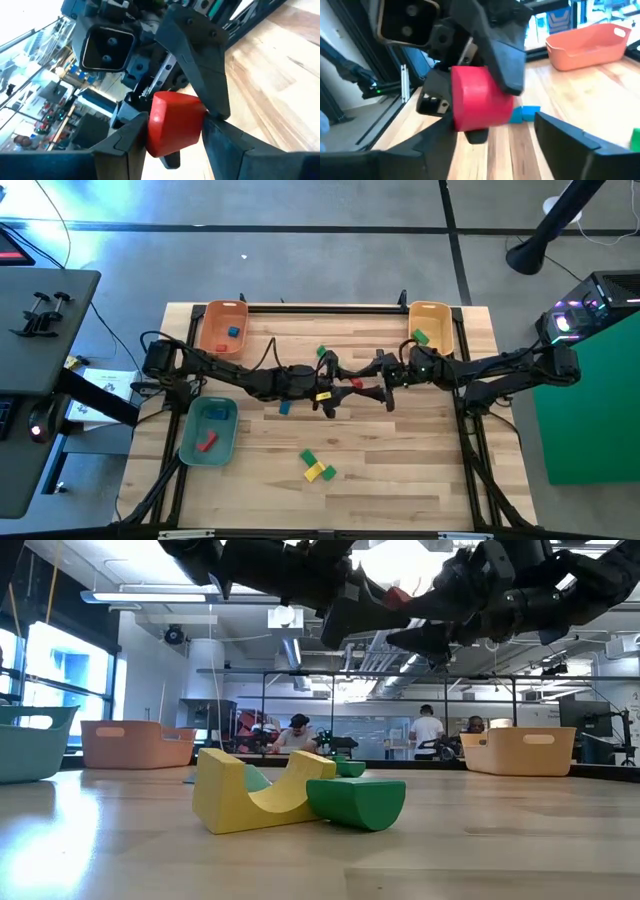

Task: Sort blocks by size
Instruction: Put the red half circle block into the orange bin

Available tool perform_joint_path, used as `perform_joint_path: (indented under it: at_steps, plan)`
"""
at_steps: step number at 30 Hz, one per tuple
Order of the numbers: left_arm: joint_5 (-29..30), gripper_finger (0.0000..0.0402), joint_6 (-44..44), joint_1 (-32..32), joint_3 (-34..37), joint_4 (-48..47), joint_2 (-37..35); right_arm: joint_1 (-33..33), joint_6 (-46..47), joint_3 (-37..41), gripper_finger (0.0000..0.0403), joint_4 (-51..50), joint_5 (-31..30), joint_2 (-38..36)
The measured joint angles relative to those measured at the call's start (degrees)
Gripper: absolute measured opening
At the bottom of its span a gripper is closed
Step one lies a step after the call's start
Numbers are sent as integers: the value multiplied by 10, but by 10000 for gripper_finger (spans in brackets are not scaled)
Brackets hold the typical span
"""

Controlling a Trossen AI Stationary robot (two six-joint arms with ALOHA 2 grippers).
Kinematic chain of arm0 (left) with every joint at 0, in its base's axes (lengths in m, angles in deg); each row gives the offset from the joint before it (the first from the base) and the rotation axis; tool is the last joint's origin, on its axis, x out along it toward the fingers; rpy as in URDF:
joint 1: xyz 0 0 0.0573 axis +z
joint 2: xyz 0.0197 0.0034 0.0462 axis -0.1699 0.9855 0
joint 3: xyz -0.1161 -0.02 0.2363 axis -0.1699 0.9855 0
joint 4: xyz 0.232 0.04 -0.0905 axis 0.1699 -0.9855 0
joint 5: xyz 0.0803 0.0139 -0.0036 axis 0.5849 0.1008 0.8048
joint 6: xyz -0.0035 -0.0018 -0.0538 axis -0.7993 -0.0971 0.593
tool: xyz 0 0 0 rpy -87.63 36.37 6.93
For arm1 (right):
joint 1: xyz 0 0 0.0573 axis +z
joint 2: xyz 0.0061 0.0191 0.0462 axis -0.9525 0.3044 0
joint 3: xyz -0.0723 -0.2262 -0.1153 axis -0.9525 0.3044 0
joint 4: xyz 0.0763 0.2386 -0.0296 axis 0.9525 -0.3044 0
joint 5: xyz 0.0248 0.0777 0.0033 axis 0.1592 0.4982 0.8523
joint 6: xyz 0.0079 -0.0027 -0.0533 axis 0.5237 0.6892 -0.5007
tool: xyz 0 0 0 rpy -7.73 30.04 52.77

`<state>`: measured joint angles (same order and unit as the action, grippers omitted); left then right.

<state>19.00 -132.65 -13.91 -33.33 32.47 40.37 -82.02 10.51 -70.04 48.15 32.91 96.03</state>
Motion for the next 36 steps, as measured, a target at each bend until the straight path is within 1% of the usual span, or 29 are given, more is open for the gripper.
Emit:
perform_joint_path:
  at_steps: [1, 3, 6, 8, 9, 12, 14, 16, 18, 20, 22, 24, 26, 27, 28, 30, 32, 36]
  plan:
    - [7, 159, 1, -1, 0, 0, 0, -4, 4, 0, 271, -10, -2, -4]
    - [39, 159, 1, -4, 0, -1, 0, -13, 6, 0, 279, -40, -24, -19]
    - [105, 158, -2, -10, 0, -1, 0, -21, 2, 0, 281, -105, -93, -50]
    - [136, 155, -3, -13, 0, 1, -1, -24, 2, 1, 280, -145, -146, -68]
    - [144, 152, -2, -14, 0, 2, -1, -24, 2, 1, 280, -158, -163, -76]
    - [173, 139, 6, -12, 0, -1, -1, -23, 0, 1, 280, -189, -177, -94]
    - [219, 132, 2, -12, 1, -6, -6, -23, 2, 1, 280, -207, -178, -97]
    - [268, 129, 4, -12, 1, -35, -20, -20, 2, 1, 280, -217, -178, -98]
    - [305, 128, 25, -4, 1, -104, -45, -18, 2, 1, 281, -229, -177, -97]
    - [324, 128, 75, 11, 1, -196, -79, -15, 2, 1, 281, -231, -177, -96]
    - [336, 127, 155, 40, 1, -308, -117, -10, 2, 1, 281, -229, -178, -95]
    - [347, 127, 256, 82, 0, -423, -156, -5, 2, 1, 281, -231, -179, -93]
    - [346, 127, 369, 134, 0, -539, -190, 0, -1, 1, 281, -229, -179, -93]
    - [331, 127, 430, 166, 0, -595, -205, 3, -3, 1, 281, -229, -180, -93]
    - [303, 127, 487, 200, 0, -649, -217, 5, -6, 1, 281, -229, -183, -93]
    - [236, 127, 567, 270, 0, -733, -230, 9, -13, 1, 281, -227, -192, -93]
    - [191, 127, 610, 333, 4, -792, -231, 12, -13, 1, 281, -227, -196, -93]
    - [167, 127, 622, 424, 21, -824, -217, 12, -13, 1, 281, -227, -196, -93]
